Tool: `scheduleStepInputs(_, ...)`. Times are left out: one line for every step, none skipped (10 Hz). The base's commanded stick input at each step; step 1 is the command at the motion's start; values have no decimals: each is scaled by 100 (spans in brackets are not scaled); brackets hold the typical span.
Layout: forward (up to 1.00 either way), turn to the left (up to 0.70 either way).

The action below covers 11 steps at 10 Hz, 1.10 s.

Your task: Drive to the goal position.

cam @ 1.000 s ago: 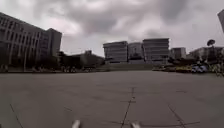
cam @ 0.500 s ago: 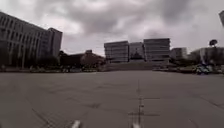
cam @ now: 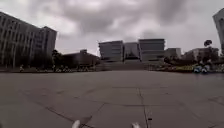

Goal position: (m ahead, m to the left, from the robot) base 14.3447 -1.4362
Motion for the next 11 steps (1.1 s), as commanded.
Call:
scheduleStepInputs(100, -22)
scheduleStepInputs(100, -22)
scheduleStepInputs(100, -22)
scheduleStepInputs(100, -22)
scheduleStepInputs(100, -22)
scheduleStepInputs(100, -22)
scheduleStepInputs(100, -19)
scheduleStepInputs(100, -1)
scheduleStepInputs(100, 0)
scheduleStepInputs(100, 0)
scheduleStepInputs(100, 0)
